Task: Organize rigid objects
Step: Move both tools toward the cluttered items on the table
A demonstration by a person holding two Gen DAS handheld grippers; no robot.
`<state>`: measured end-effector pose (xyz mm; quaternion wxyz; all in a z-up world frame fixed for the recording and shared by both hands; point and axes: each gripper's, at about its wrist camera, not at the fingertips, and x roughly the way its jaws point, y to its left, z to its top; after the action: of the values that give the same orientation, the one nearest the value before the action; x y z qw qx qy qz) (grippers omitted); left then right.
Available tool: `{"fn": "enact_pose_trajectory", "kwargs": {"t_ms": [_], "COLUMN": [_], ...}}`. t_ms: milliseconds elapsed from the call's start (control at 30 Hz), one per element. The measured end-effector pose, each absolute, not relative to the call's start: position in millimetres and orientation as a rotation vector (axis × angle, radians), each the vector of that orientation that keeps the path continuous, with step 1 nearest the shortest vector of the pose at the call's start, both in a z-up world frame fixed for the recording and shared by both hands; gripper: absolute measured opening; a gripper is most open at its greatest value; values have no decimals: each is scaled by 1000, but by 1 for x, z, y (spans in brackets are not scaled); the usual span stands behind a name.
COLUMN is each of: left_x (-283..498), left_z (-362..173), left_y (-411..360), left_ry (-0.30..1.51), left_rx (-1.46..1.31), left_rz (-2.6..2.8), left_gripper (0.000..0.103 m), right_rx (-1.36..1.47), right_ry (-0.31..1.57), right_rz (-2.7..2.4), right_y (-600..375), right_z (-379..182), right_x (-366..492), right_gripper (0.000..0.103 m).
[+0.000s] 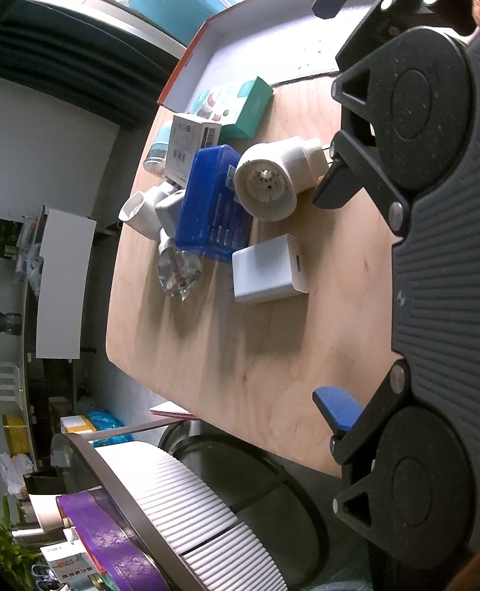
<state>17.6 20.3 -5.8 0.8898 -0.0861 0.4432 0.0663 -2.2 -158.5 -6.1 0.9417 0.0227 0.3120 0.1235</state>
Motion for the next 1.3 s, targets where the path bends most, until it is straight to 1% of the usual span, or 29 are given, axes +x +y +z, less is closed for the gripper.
{"fn": "enact_pose_trajectory", "kwargs": {"t_ms": [1300], "left_x": [28], "left_z": [-14], "left_y": [24], "left_ry": [928], "left_rx": [-183], "left_rz": [146], "left_gripper": [103], "right_rx": [72], "right_ry": [691], "right_rz": [279], "right_y": [-151], "right_z": [-14], "right_x": [12], "right_gripper": [102]}}
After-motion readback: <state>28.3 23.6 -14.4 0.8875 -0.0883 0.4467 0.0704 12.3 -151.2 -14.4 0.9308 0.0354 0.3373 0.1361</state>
